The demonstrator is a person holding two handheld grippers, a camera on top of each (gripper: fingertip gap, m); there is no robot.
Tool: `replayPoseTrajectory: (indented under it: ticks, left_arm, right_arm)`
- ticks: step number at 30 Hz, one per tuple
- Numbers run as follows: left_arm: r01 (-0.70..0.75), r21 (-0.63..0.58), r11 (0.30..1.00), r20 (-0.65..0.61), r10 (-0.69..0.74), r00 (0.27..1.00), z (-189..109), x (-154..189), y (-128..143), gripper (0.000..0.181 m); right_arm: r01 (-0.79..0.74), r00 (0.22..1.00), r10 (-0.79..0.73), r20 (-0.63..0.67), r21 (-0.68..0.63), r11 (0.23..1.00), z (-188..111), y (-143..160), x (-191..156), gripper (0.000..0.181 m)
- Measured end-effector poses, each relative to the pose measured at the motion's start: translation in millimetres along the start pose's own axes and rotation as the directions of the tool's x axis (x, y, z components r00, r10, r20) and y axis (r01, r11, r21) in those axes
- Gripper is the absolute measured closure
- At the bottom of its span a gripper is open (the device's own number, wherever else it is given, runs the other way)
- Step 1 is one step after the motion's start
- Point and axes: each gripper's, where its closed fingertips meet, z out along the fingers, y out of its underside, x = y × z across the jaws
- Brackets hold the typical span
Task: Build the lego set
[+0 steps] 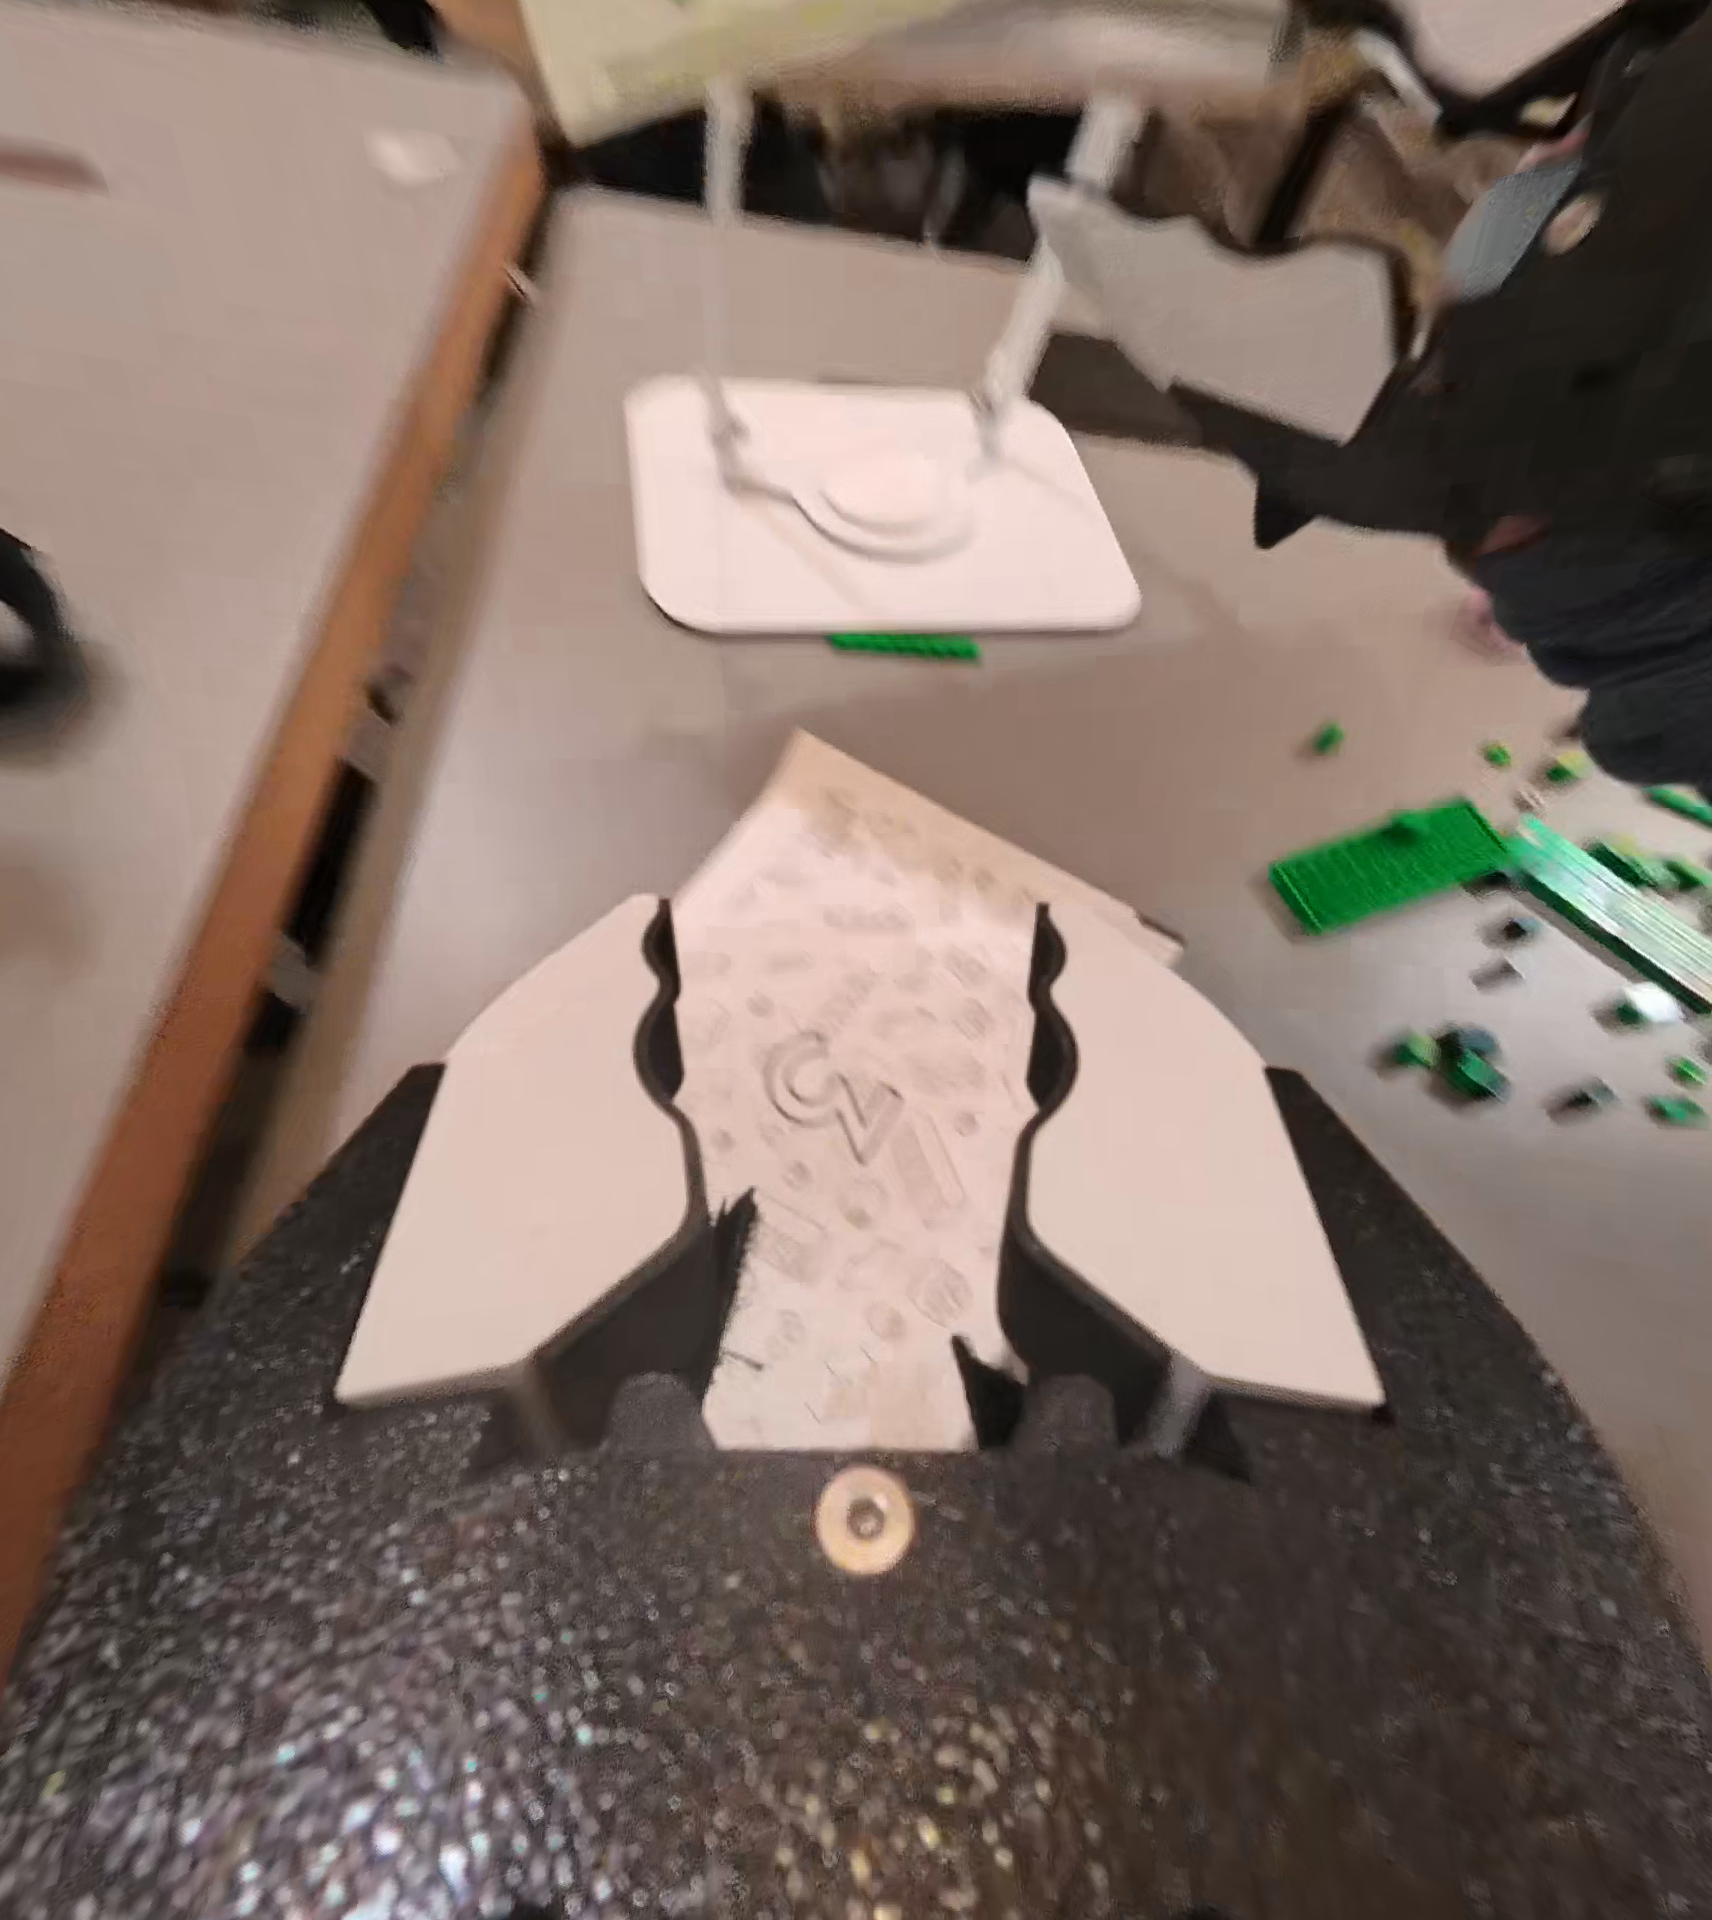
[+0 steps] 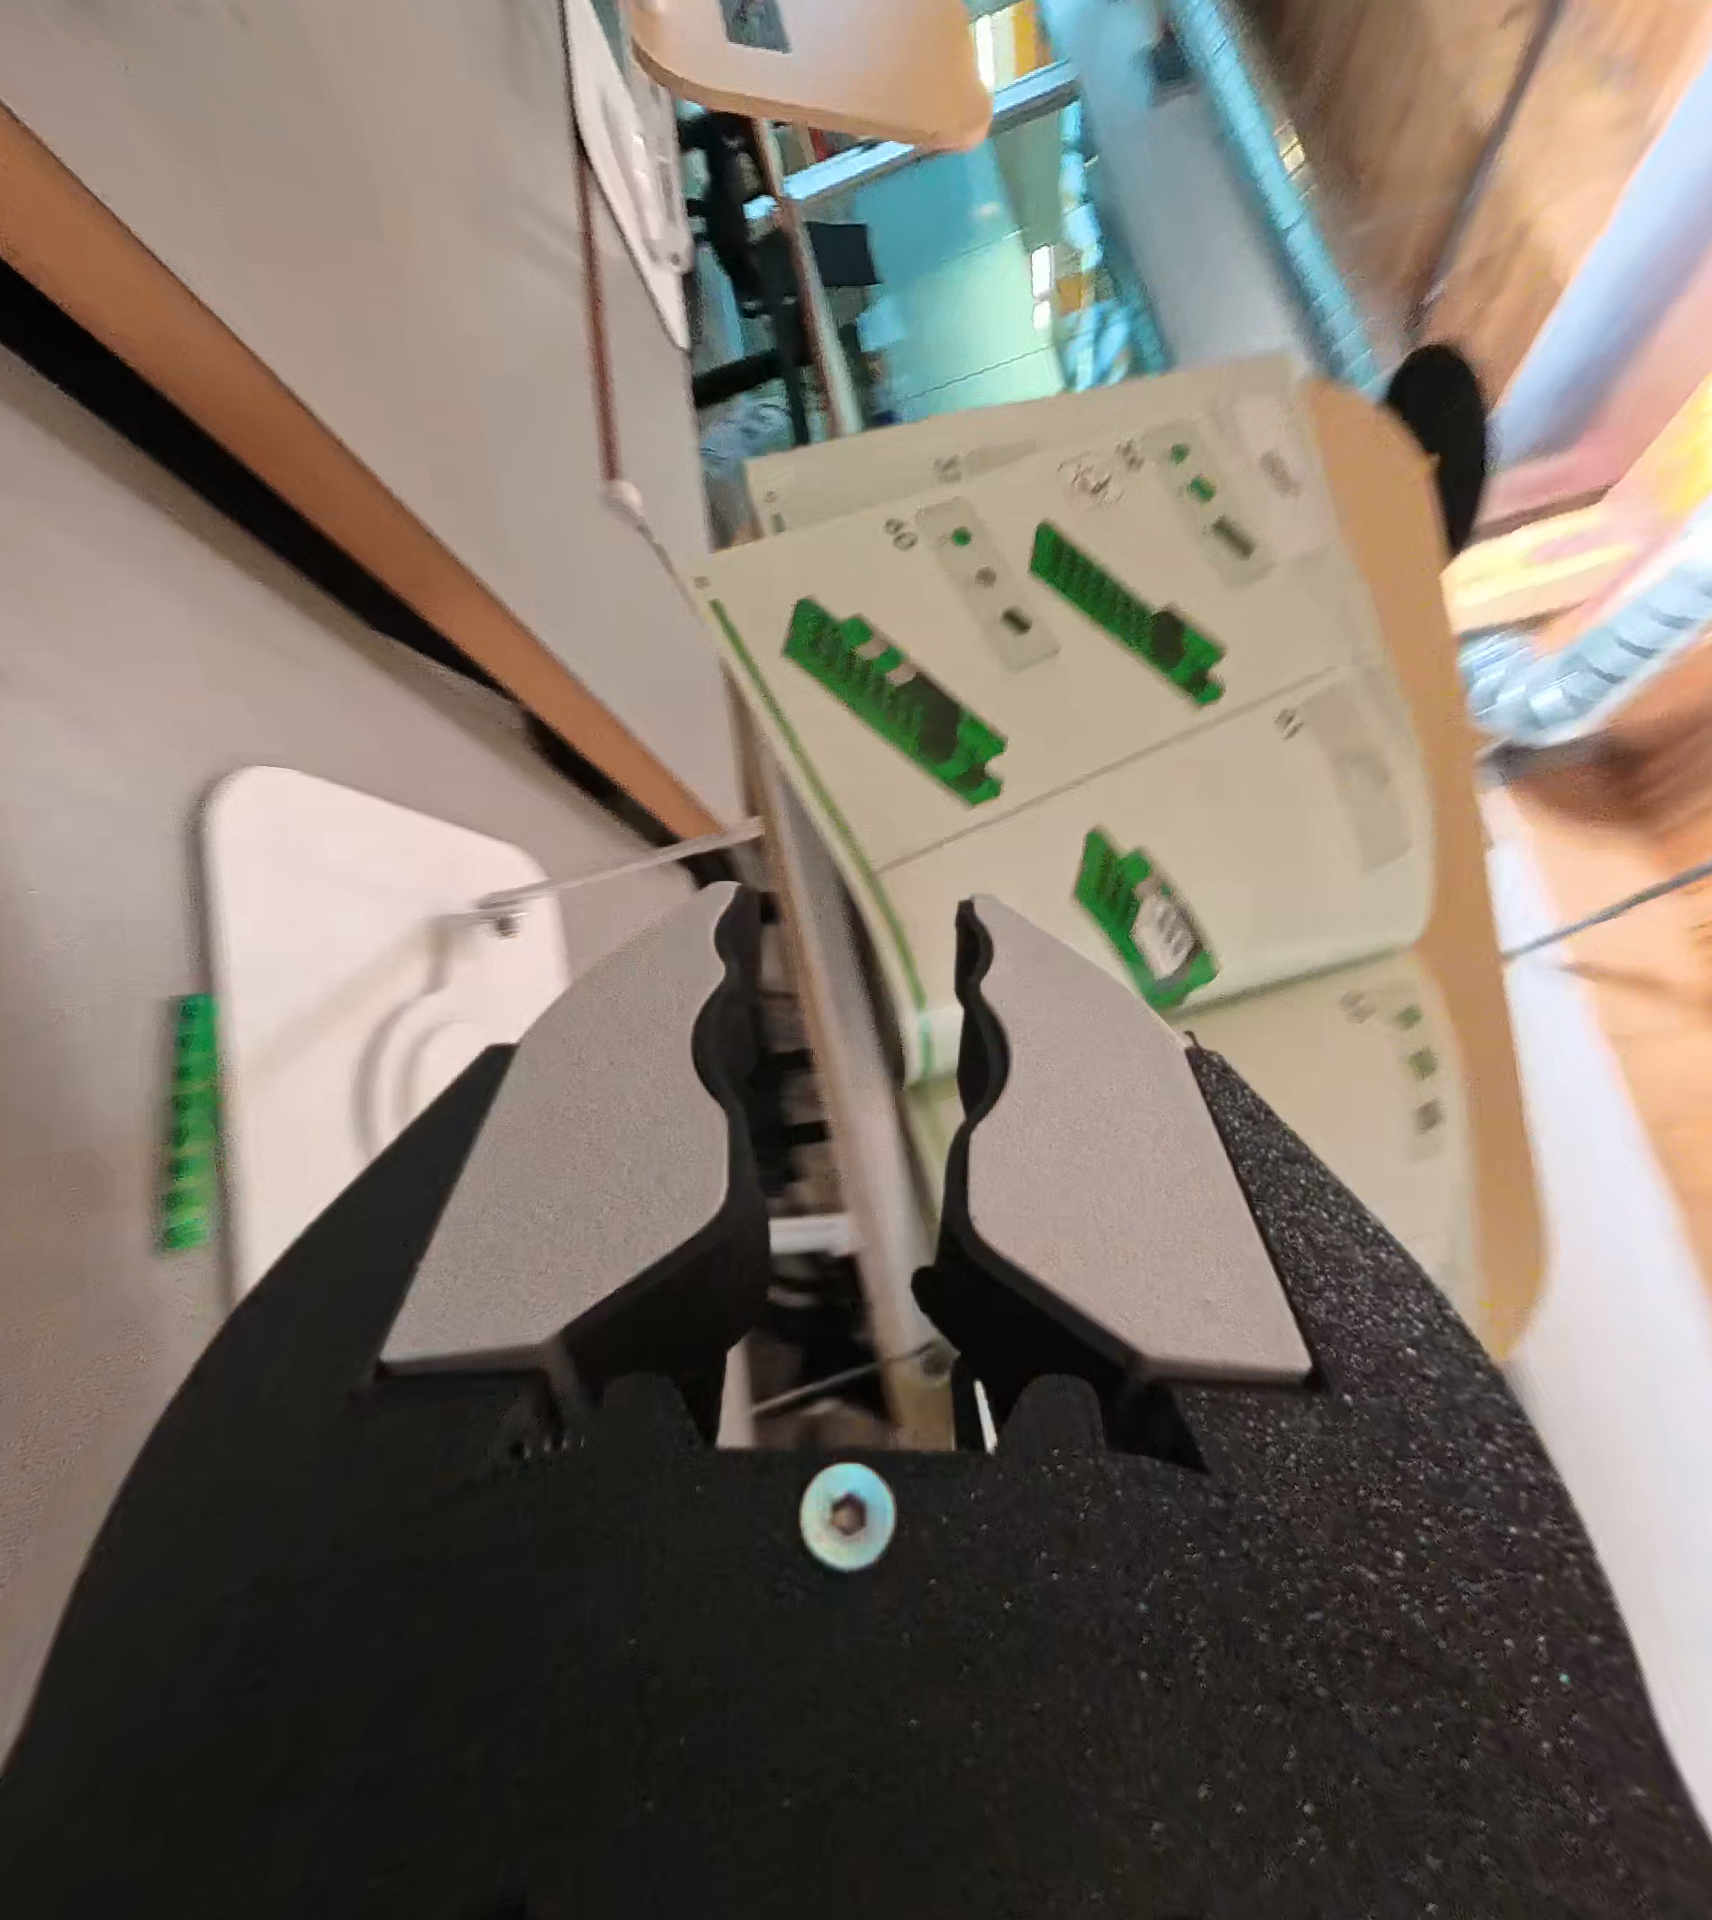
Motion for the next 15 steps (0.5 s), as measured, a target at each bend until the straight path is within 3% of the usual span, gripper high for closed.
replayPoseTrajectory:
  ticks: [1,6,10,15]
  left_arm:
    - [-0.024,0.058,0.998,0.046,0.021,0.999,-3,-6,-9,0.116]
    - [-0.131,0.243,0.961,0.155,0.095,0.983,-19,-9,-38,0.123]
    - [-0.151,0.254,0.955,0.149,0.116,0.982,-18,-6,-39,0.13]
    - [-0.119,0.234,0.965,0.129,0.091,0.987,-14,-11,-34,0.134]
  right_arm:
    - [0.07,0.997,-0.07,-0.044,0.003,0.998,8,-4,3,0.145]
    - [0.263,0.962,-0.265,-0.065,-0.03,0.964,44,-8,-6,0.144]
    - [0.237,0.97,-0.239,-0.036,-0.063,0.97,62,-7,-7,0.142]
    - [0.169,0.983,-0.172,-0.068,-0.049,0.984,62,-13,2,0.156]
